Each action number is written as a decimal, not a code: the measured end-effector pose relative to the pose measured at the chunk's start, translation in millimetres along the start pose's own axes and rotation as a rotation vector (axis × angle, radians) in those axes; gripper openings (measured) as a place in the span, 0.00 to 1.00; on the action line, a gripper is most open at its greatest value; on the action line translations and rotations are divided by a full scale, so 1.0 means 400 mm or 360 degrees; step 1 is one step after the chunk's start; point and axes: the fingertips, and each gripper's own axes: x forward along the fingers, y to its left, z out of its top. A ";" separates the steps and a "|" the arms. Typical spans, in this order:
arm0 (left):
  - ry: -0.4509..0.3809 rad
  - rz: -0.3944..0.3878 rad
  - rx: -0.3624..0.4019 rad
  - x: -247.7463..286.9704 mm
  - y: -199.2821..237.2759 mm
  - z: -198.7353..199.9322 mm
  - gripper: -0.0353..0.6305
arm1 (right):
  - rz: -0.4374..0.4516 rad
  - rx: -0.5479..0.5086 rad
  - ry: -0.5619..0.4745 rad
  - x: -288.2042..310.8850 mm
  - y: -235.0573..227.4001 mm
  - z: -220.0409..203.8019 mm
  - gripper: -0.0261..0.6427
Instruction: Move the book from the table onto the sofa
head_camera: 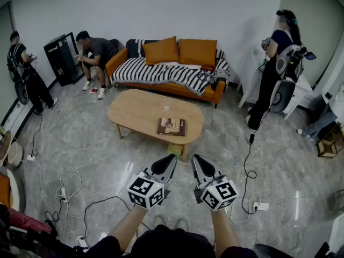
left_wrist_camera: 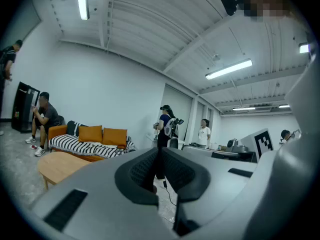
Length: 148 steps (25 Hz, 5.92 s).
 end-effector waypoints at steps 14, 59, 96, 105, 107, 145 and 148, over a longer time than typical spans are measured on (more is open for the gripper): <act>0.0021 0.0018 0.0036 0.043 -0.026 -0.027 0.08 | 0.0023 -0.0045 -0.0008 -0.015 -0.044 -0.006 0.08; 0.0202 0.0058 -0.0086 0.480 0.447 -0.035 0.07 | -0.0010 0.0121 0.0164 0.479 -0.408 -0.095 0.08; 0.0365 0.0215 -0.0246 0.870 0.809 -0.106 0.07 | 0.0038 0.0213 0.0316 0.895 -0.823 -0.167 0.08; 0.0411 0.0328 -0.0303 0.988 0.892 -0.120 0.07 | 0.0138 0.0270 0.0410 1.009 -0.940 -0.201 0.08; 0.0421 0.0356 -0.0315 1.007 0.907 -0.120 0.07 | 0.0159 0.0283 0.0431 1.028 -0.959 -0.206 0.08; 0.0779 0.0345 -0.0473 1.054 1.305 -0.584 0.08 | -0.0025 0.0625 0.0804 1.181 -1.116 -0.762 0.08; 0.0824 0.0328 -0.0495 1.057 1.338 -0.653 0.08 | -0.0025 0.0654 0.0853 1.185 -1.124 -0.832 0.08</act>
